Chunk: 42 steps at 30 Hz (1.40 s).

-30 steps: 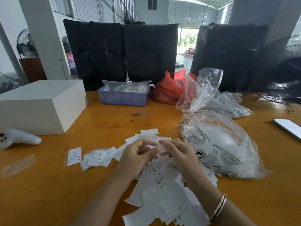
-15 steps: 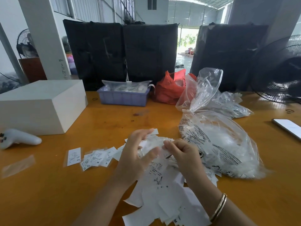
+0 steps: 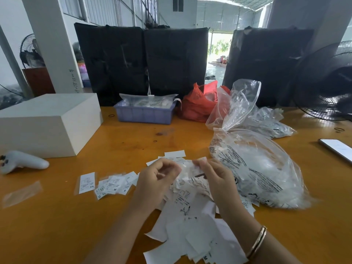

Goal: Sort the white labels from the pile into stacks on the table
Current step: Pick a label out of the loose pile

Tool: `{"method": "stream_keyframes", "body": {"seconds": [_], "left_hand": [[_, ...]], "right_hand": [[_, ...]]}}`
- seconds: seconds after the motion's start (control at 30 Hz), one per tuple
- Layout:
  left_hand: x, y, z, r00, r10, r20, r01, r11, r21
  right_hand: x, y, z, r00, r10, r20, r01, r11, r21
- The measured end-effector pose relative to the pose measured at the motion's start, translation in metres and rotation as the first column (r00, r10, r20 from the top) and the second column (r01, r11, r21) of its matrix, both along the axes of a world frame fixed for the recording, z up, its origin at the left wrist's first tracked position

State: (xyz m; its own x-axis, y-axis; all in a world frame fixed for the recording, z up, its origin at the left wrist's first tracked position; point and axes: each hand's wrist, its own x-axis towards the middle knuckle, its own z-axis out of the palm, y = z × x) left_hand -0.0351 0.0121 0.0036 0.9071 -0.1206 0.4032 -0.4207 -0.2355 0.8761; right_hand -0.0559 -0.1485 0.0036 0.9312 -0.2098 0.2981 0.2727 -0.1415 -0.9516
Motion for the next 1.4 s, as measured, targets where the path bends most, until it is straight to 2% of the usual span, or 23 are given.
{"method": "stream_keyframes", "body": {"seconds": [0.07, 0.13, 0.23, 0.33, 0.43, 0.67, 0.77, 0.87, 1.03, 1.2, 1.27, 1.4], "left_hand": [[0.000, 0.000, 0.000, 0.997, -0.021, -0.078, 0.012, 0.993, -0.116], [0.000, -0.001, -0.001, 0.993, -0.044, -0.112, 0.024, 0.985, -0.169], [0.001, -0.003, -0.001, 0.989, -0.051, -0.138, 0.025, 0.983, -0.181], [0.001, -0.004, -0.002, 0.989, -0.025, -0.147, 0.001, 0.987, -0.162], [0.001, -0.004, -0.003, 0.989, 0.004, -0.148, -0.026, 0.989, -0.146], [0.003, -0.004, -0.005, 0.991, 0.022, -0.132, -0.042, 0.987, -0.152], [0.004, -0.003, -0.006, 0.993, 0.029, -0.117, -0.047, 0.987, -0.154], [0.005, -0.003, -0.007, 0.992, 0.033, -0.123, -0.054, 0.983, -0.175], [0.005, -0.003, -0.006, 0.989, 0.009, -0.149, -0.037, 0.982, -0.188], [0.003, -0.006, -0.008, 0.984, -0.036, -0.175, 0.008, 0.988, -0.154], [0.002, -0.006, -0.008, 0.989, -0.025, -0.143, 0.011, 0.995, -0.099], [0.005, -0.005, -0.009, 0.997, -0.026, -0.076, 0.020, 0.997, -0.078]], "right_hand": [[0.001, -0.004, -0.001, 0.999, -0.046, 0.009, 0.045, 0.996, 0.083], [0.001, -0.005, 0.000, 0.999, -0.032, -0.009, 0.033, 0.970, 0.239], [0.001, -0.002, 0.001, 0.998, 0.056, 0.012, -0.056, 0.903, 0.426], [0.002, 0.001, 0.001, 0.996, 0.083, 0.023, -0.084, 0.863, 0.499], [0.002, 0.002, 0.002, 0.996, 0.093, 0.000, -0.080, 0.865, 0.495], [0.000, 0.003, 0.001, 0.991, 0.097, -0.087, -0.071, 0.962, 0.262], [0.000, 0.002, -0.001, 0.990, 0.077, -0.114, -0.051, 0.975, 0.216], [0.001, 0.000, -0.002, 0.989, 0.080, -0.128, -0.040, 0.957, 0.287], [0.007, -0.007, -0.001, 0.977, 0.136, -0.165, -0.017, 0.818, 0.574], [0.006, -0.004, 0.000, 0.967, 0.230, -0.110, -0.092, 0.718, 0.690], [0.004, -0.002, 0.000, 0.956, 0.272, -0.112, -0.124, 0.717, 0.686], [0.003, 0.002, -0.001, 0.956, 0.229, -0.186, -0.078, 0.806, 0.587]]}}
